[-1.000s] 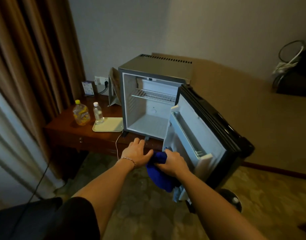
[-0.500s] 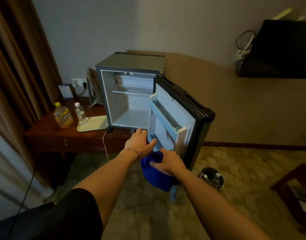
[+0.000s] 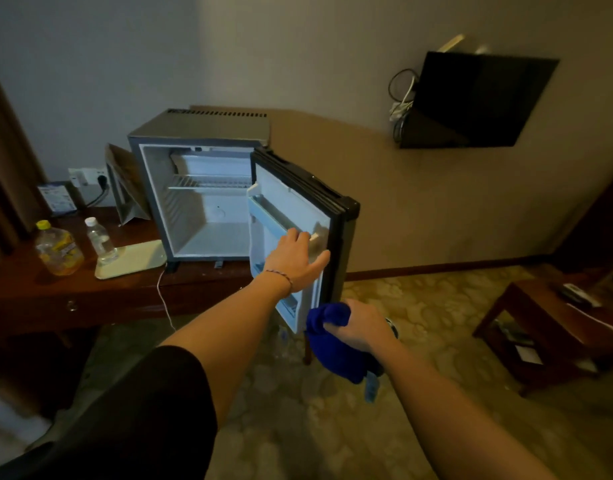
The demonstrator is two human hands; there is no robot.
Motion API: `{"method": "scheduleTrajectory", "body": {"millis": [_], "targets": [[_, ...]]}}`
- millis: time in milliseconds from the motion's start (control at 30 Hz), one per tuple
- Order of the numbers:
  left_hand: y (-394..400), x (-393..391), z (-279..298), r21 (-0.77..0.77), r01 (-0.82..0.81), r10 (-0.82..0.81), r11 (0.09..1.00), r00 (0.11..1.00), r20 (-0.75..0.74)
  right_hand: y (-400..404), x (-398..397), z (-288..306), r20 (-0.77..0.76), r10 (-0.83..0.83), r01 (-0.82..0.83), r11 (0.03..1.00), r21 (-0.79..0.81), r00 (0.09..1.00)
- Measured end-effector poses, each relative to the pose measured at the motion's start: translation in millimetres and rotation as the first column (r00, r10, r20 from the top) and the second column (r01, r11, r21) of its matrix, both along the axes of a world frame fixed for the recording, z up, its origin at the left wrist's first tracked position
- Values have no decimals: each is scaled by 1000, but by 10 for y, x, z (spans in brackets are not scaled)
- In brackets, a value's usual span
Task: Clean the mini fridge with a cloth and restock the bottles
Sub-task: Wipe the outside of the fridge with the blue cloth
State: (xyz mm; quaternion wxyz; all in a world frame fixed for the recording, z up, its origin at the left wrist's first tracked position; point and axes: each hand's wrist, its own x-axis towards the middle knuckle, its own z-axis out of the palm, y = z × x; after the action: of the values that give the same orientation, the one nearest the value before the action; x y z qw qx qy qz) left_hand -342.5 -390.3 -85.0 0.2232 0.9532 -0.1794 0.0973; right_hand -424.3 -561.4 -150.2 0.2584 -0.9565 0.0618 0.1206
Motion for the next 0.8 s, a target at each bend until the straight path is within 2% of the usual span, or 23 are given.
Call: {"method": "scheduleTrajectory", "body": {"millis": [133, 233, 367, 400, 500, 567, 667, 800], "targets": [[-300, 23, 169, 43, -33, 26, 999, 988, 154, -275, 28, 69, 0, -25, 25, 997, -71, 1000], [-480, 73, 276, 85, -117, 97, 990, 974, 206, -457, 109, 148, 19, -20, 22, 994, -103, 1000], [-618, 118, 387, -40, -239, 239, 970, 920, 312, -690, 226, 241, 31, 11, -9, 997, -80, 999], [-642, 146, 423, -48, -219, 223, 974, 927, 300, -745, 262, 259, 24, 22, -20, 997, -71, 999], [-714, 223, 509, 111, -90, 64, 990, 973, 222, -860, 370, 291, 4, 35, -34, 999, -36, 999], [-733, 209, 502, 144, -63, 31, 988, 977, 212, -898, 430, 309, -2, 55, -55, 998, -32, 998], [-689, 148, 448, 75, -123, 99, 990, 961, 258, -926, 519, 354, -2, 103, -103, 993, -51, 995], [-425, 74, 461, 80, -234, 200, 969, 932, 303, -892, 658, 437, 12, 194, -193, 979, -58, 981]]}}
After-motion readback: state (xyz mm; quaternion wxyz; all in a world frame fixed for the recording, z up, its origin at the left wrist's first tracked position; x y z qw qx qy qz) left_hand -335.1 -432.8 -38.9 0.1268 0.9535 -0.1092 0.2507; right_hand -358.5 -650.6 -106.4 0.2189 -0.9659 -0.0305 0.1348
